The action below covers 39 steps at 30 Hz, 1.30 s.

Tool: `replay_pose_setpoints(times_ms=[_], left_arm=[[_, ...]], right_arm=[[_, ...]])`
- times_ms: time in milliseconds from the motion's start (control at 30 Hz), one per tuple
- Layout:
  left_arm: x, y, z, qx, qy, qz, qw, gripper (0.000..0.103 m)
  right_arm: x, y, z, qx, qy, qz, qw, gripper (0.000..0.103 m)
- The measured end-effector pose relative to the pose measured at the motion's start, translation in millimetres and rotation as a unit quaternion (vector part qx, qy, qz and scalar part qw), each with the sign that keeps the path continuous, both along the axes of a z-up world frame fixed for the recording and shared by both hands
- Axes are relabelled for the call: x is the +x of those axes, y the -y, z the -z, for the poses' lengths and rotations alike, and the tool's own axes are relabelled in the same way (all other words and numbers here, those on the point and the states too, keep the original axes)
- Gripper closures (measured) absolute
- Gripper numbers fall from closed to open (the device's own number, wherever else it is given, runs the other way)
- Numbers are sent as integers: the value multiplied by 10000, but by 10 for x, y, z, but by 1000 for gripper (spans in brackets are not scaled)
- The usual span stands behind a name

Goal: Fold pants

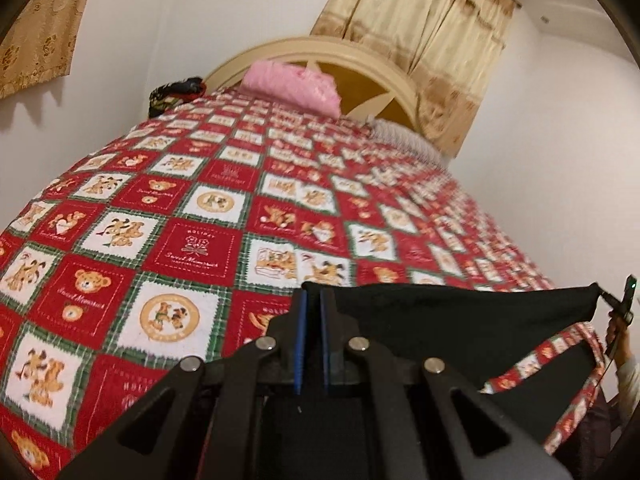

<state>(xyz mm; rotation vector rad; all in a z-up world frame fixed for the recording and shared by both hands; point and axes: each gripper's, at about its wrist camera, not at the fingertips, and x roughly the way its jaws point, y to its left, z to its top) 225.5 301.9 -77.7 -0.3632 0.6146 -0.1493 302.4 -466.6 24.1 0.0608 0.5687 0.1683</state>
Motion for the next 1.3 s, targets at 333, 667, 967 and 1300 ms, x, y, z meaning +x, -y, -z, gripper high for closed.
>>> replay_pose_setpoints(times_ms=[333,667,967,1300], left_arm=[[-826,-184,165,-377,263,-5,9989,99],[-539,94,244,587,-315,134,9977,43],[505,95,433,820,-731,247,9936,27],[802,272,685,927,-1342,880,9827,94]], right_arm=[[-1171,222,182,199,585,-83,9981,99],[-1390,270,478,49,209,-11,9998,99],[-1110,184,476,-60,69,106,9999,98],[-897,209,504,-209,-70,211,9995,98]])
